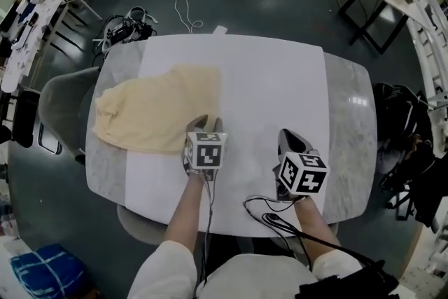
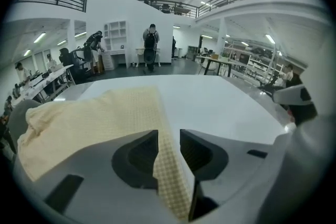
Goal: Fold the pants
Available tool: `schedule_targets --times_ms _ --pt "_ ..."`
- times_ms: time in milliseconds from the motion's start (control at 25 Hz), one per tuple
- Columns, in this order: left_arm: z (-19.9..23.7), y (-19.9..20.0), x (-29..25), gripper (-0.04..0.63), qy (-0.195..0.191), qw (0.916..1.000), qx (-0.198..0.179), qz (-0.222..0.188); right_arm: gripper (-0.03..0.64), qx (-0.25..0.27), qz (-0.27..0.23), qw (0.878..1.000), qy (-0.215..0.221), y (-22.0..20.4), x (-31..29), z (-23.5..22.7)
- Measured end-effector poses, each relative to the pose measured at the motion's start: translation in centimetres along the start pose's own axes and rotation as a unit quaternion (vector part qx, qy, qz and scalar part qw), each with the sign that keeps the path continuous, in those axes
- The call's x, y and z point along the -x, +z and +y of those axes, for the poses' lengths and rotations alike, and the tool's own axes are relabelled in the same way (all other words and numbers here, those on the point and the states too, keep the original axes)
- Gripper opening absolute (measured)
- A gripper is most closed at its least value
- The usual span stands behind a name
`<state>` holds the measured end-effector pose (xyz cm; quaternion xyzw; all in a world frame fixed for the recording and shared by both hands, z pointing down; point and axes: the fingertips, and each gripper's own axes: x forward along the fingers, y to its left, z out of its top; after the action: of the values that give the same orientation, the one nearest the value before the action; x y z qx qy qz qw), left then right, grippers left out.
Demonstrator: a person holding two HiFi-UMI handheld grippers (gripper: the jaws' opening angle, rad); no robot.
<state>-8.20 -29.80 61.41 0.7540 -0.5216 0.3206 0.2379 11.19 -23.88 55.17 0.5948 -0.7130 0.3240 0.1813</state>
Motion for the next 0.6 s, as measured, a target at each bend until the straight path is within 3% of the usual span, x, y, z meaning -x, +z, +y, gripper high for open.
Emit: schedule_targets --times_ms 160,600 --pt "-0.2 -0.7 -1.8 0.106 0.015 0.9994 -0.023 0.024 -0.008 0.002 0.005 1.000 0.002 -0.3 -0.8 -0.7" --pt "0.3 -1.8 -3.5 0.120 0.028 0.9973 -0.021 0.065 -0.008 0.004 0.006 1.000 0.009 -0.2 -1.5 -1.3"
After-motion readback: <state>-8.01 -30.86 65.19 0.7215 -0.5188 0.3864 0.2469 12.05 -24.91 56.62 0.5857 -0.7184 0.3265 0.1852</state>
